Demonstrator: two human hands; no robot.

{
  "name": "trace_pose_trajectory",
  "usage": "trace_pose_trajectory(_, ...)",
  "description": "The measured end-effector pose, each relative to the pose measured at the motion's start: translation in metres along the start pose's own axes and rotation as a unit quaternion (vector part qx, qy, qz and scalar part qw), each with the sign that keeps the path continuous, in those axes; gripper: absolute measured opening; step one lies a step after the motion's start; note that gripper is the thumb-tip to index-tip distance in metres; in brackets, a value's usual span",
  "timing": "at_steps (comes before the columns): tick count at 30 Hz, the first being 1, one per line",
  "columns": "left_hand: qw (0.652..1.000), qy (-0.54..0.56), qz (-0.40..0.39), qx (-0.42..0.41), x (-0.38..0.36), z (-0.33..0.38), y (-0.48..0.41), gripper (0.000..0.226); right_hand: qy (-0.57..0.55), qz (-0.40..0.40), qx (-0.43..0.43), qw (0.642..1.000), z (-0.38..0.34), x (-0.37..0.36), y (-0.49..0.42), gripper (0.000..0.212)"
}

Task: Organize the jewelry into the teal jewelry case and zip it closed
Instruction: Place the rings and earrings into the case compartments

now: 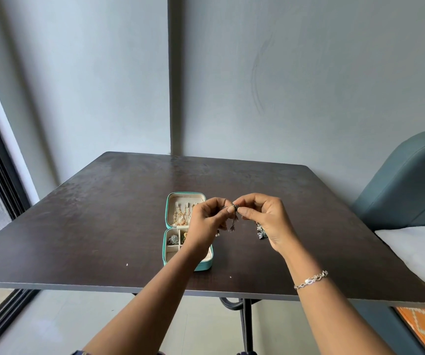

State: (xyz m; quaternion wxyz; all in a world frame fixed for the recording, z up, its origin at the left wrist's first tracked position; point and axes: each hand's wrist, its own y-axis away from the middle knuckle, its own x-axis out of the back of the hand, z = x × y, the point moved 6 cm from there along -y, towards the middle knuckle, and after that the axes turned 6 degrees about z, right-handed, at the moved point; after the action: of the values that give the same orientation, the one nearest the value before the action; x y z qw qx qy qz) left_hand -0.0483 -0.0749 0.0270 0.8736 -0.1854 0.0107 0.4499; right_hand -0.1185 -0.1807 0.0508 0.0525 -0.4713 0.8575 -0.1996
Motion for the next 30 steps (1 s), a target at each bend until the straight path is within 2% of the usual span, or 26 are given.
trace_pose_trajectory(4,1.0,-0.012,-0.008,0.006,0.001,-0.001,0.0,0.012,0.035,0.011,0.016,0.999,-0.002,0.002,-0.003,0.03)
trace_pose_trajectory(8,1.0,-0.017,0.009,0.009,0.004,0.0,-0.001,0.012,0.14,-0.003,0.058,0.988,-0.012,0.004,-0.005,0.033)
trace_pose_trajectory(12,0.999,-0.024,0.021,0.008,0.006,0.003,-0.003,0.011,0.265,0.0,0.095,0.96,-0.021,0.003,-0.004,0.023)
trace_pose_trajectory(15,0.999,-0.039,0.016,0.001,0.005,0.004,-0.004,0.012,0.345,-0.007,0.154,0.926,-0.033,-0.002,-0.002,0.018)
trace_pose_trajectory(18,0.999,-0.048,0.011,-0.005,0.003,0.004,-0.004,0.016,0.4,-0.021,0.198,0.895,-0.043,-0.008,0.0,0.018)
trace_pose_trajectory(21,0.998,-0.059,0.013,-0.021,0.002,0.006,-0.003,0.017,0.421,-0.026,0.215,0.881,-0.048,-0.012,0.001,0.018)
trace_pose_trajectory(25,0.996,-0.082,0.016,-0.043,0.002,0.012,-0.004,0.018,0.394,-0.014,0.204,0.896,-0.047,-0.009,-0.001,0.017)
trace_pose_trajectory(30,0.997,-0.069,0.008,-0.029,0.0,0.014,-0.003,0.015,0.249,0.016,0.118,0.961,-0.04,0.002,-0.004,0.018)
